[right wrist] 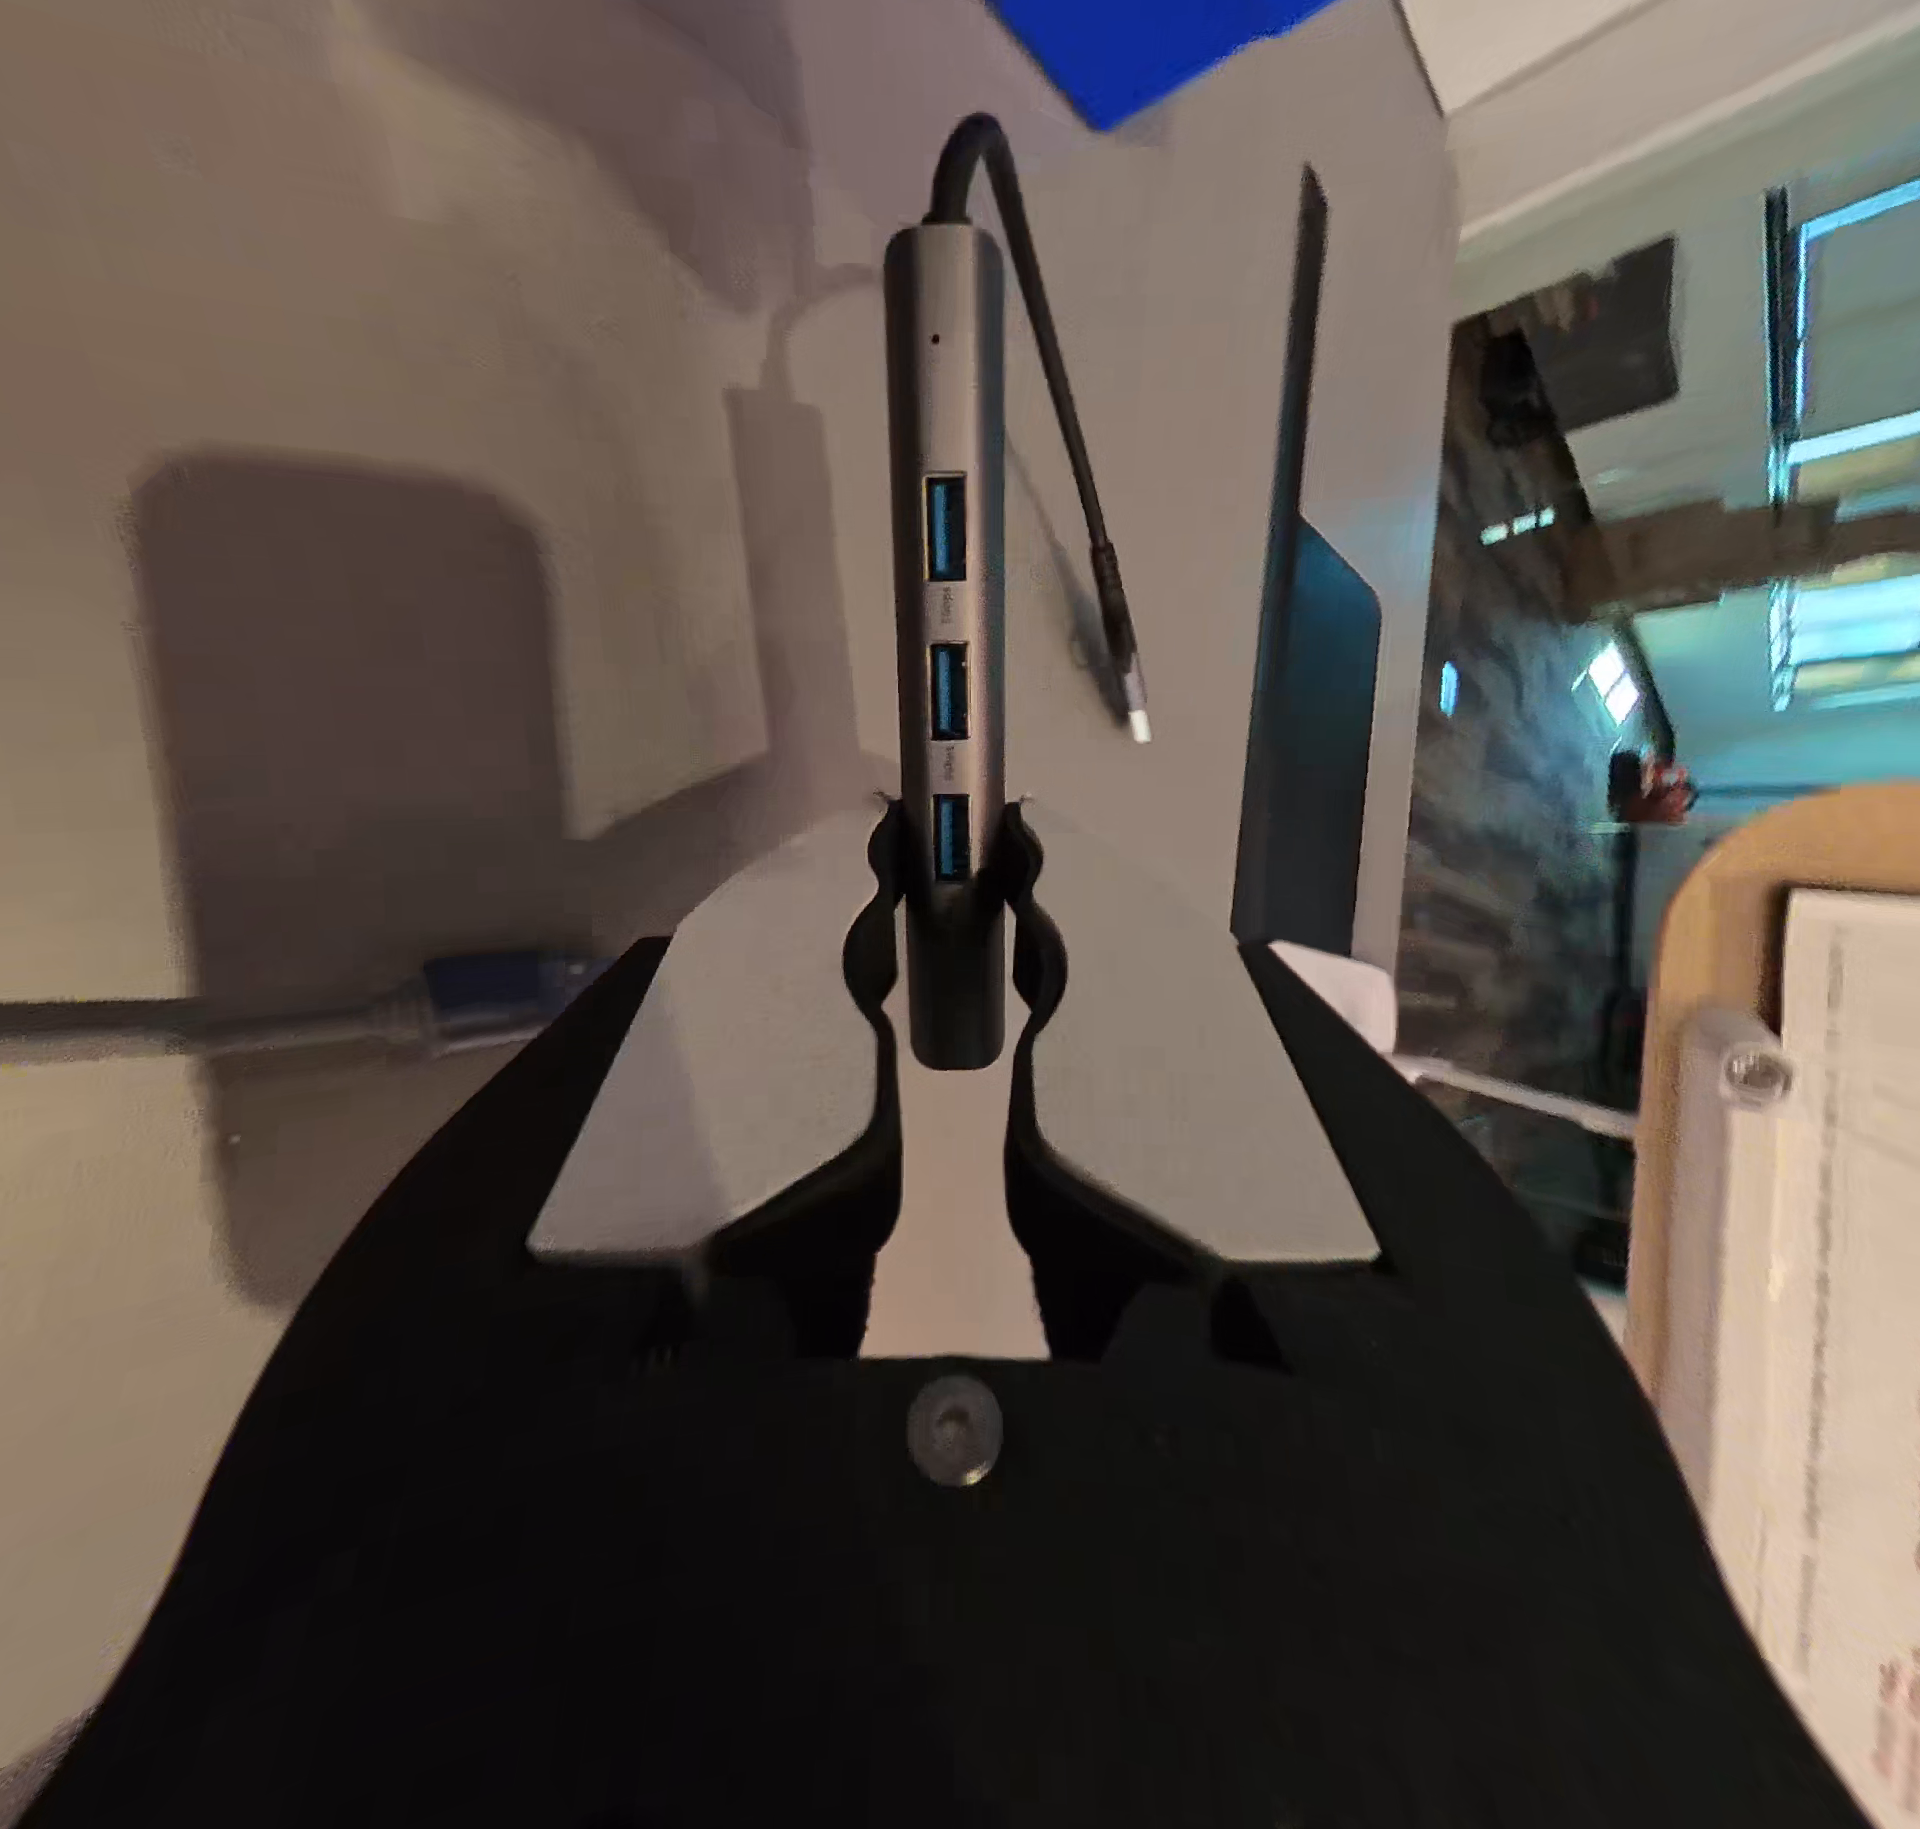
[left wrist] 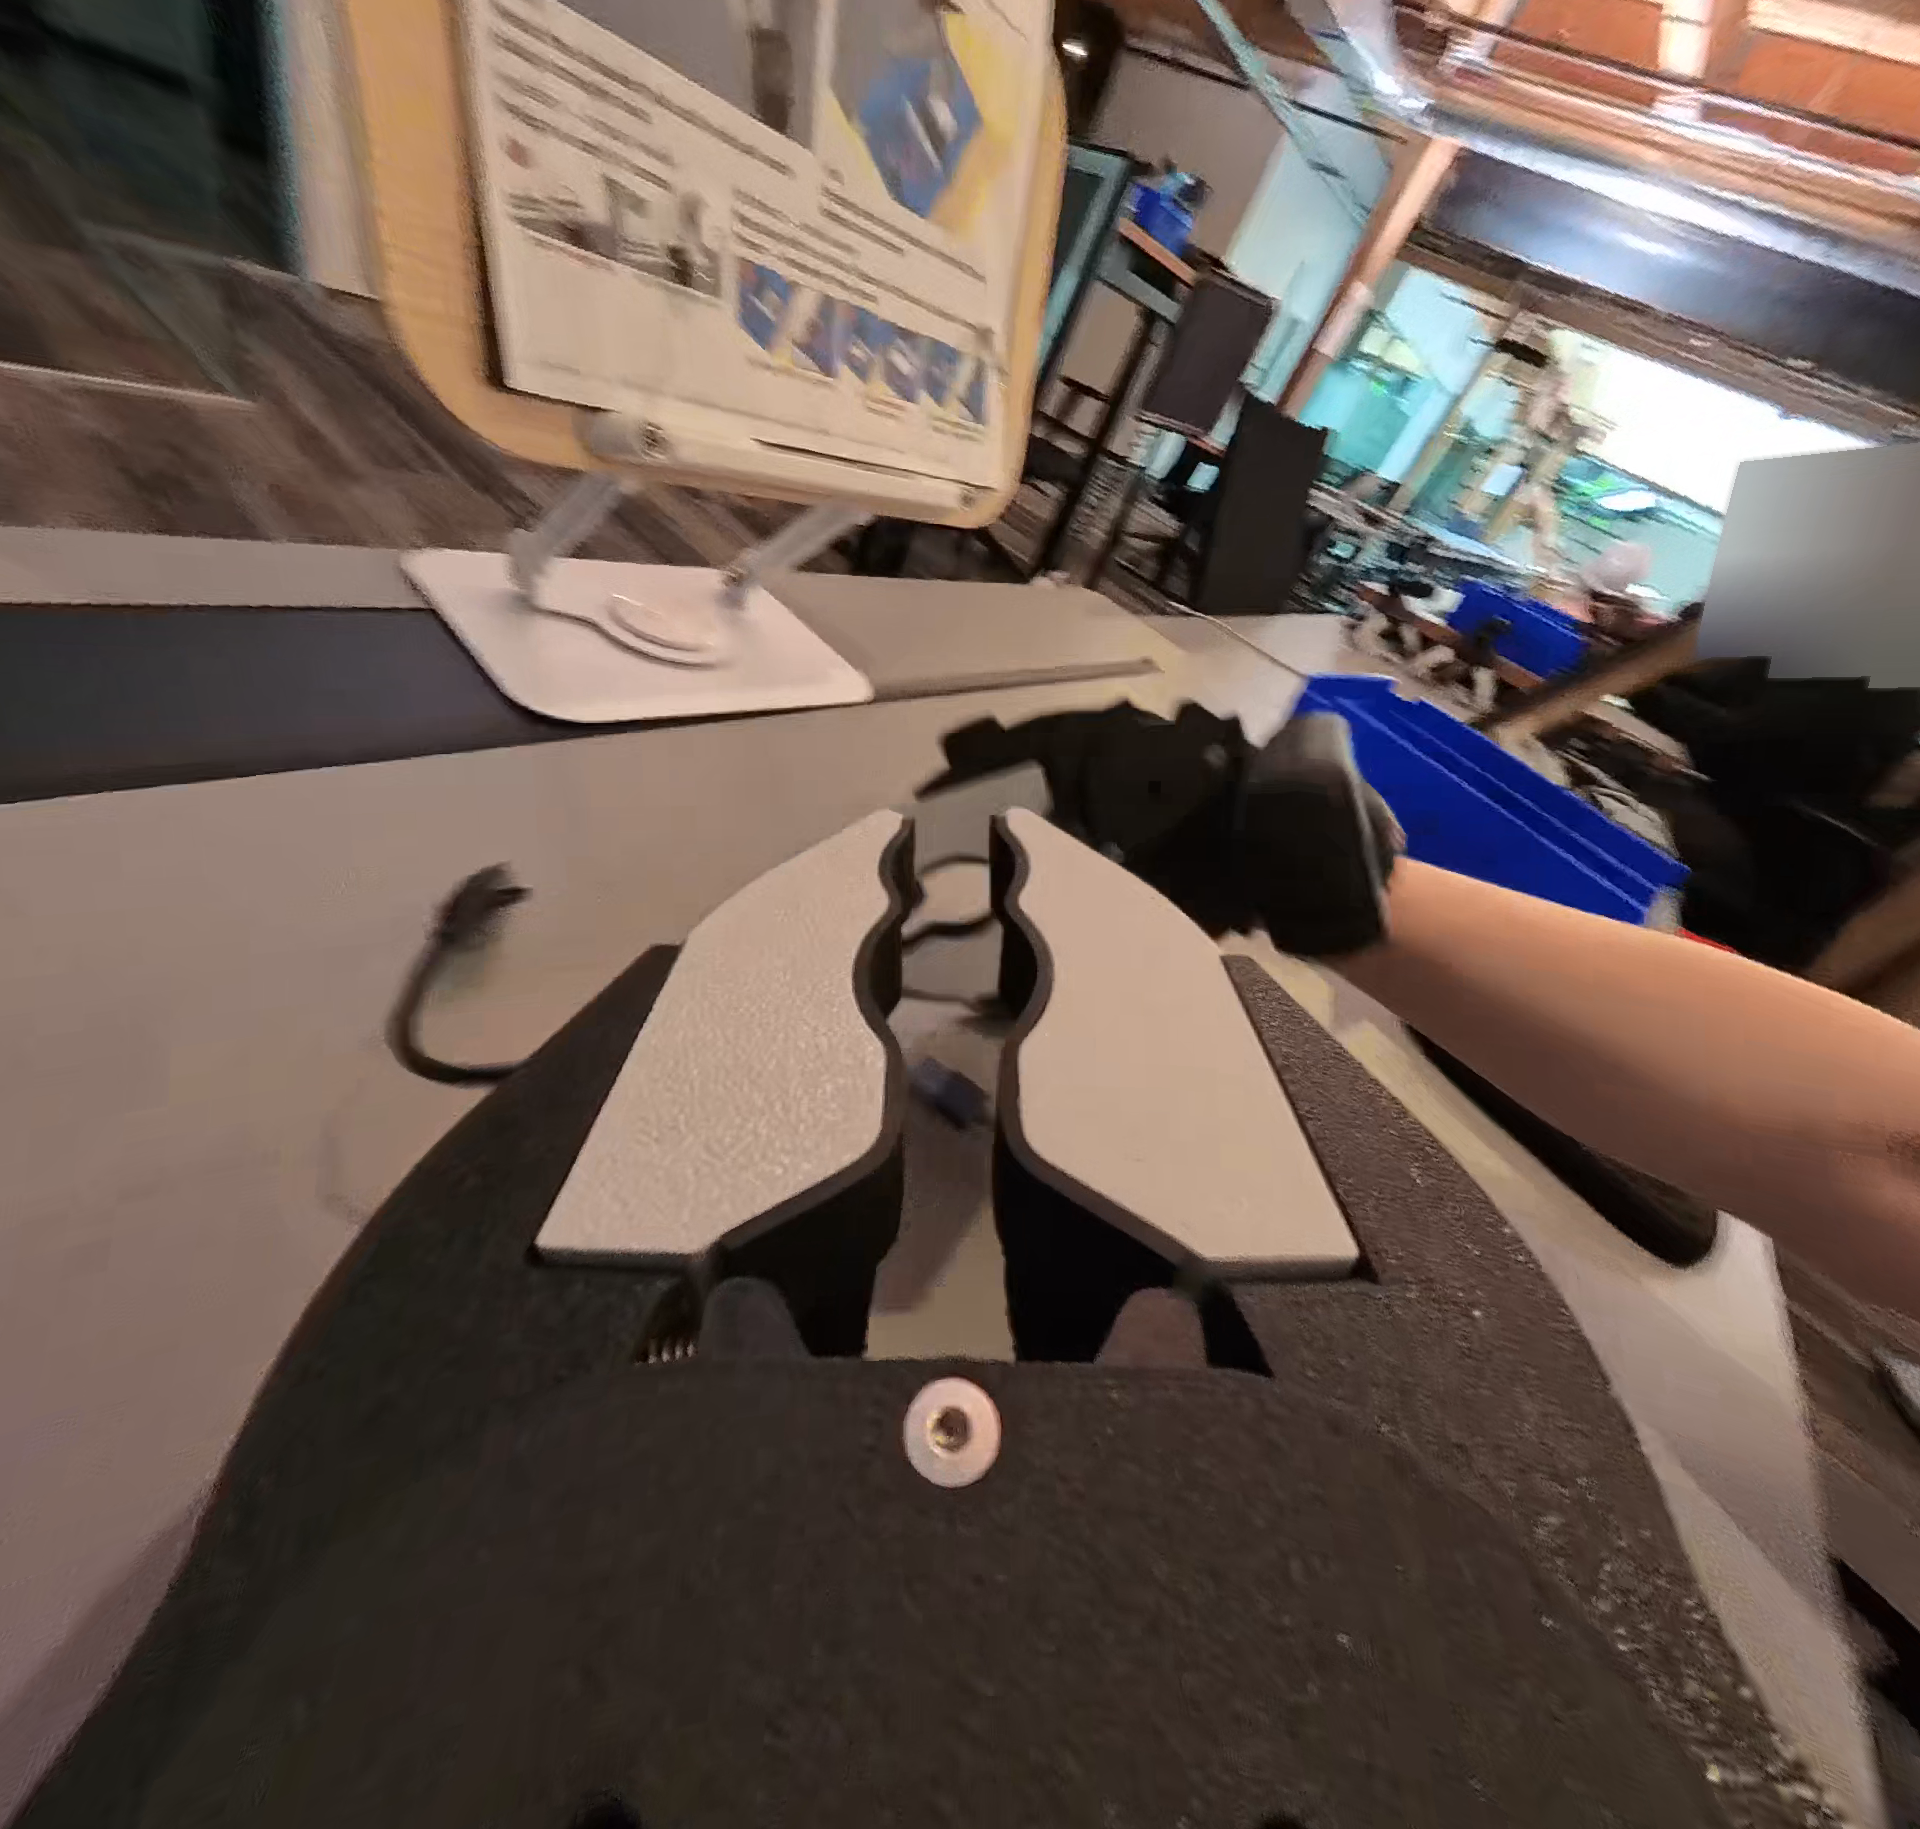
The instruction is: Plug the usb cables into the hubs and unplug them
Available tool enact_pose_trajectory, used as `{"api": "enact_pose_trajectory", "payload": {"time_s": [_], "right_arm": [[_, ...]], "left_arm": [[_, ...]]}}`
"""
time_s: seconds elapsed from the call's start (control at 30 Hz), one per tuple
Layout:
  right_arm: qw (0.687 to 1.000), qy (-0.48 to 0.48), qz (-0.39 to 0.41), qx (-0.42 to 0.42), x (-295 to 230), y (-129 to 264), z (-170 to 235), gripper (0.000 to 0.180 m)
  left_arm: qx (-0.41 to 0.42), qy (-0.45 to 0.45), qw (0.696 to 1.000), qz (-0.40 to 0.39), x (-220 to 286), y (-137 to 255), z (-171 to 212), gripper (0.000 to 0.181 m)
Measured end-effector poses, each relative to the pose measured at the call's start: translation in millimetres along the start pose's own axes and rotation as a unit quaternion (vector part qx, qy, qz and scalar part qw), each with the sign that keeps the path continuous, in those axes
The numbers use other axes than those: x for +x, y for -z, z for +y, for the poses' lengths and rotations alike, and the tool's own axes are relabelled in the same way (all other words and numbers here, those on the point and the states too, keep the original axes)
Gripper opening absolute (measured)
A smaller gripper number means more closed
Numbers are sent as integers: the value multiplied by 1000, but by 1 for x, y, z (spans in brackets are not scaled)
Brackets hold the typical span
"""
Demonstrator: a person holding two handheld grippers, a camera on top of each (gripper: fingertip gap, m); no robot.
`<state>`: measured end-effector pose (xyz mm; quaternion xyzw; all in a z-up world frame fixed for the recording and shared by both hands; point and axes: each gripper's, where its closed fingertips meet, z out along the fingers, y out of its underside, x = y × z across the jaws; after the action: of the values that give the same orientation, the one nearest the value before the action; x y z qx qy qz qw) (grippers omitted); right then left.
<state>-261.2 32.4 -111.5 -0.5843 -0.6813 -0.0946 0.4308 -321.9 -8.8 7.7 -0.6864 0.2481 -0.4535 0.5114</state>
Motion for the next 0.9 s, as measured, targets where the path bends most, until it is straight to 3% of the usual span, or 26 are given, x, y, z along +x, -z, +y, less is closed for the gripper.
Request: {"api": "enact_pose_trajectory", "payload": {"time_s": [0.2, 0.43, 0.53, 0.6, 0.67, 0.77, 0.83, 0.9], "right_arm": [[997, 63, -39, -7, -23, -9, -3, 17], [995, 49, -84, -20, -35, -1, 4, 27], [997, 1, -74, -19, -34, 15, 6, 26], [995, -82, -34, -34, -23, 33, 7, 25], [968, -246, 6, -39, -16, 54, 7, 24], [870, -490, -32, -42, -42, 65, -1, 23], [830, -552, -44, -65, -59, 61, -1, 22], [823, -557, -14, -110, -65, 53, 14, 24]], "left_arm": [[-128, -2, 989, -72, -25, -31, 63, 0], [-246, 35, 965, -79, -32, -48, 124, 0], [-260, 64, 961, -64, -31, -50, 137, 0], [-249, 75, 964, -63, -32, -51, 136, 0], [-226, 61, 969, -81, -38, -49, 126, 0], [-167, 46, 981, -84, -35, -45, 97, 0], [-139, 33, 986, -88, -33, -40, 84, 0], [-125, 27, 987, -92, -33, -36, 79, 0]]}}
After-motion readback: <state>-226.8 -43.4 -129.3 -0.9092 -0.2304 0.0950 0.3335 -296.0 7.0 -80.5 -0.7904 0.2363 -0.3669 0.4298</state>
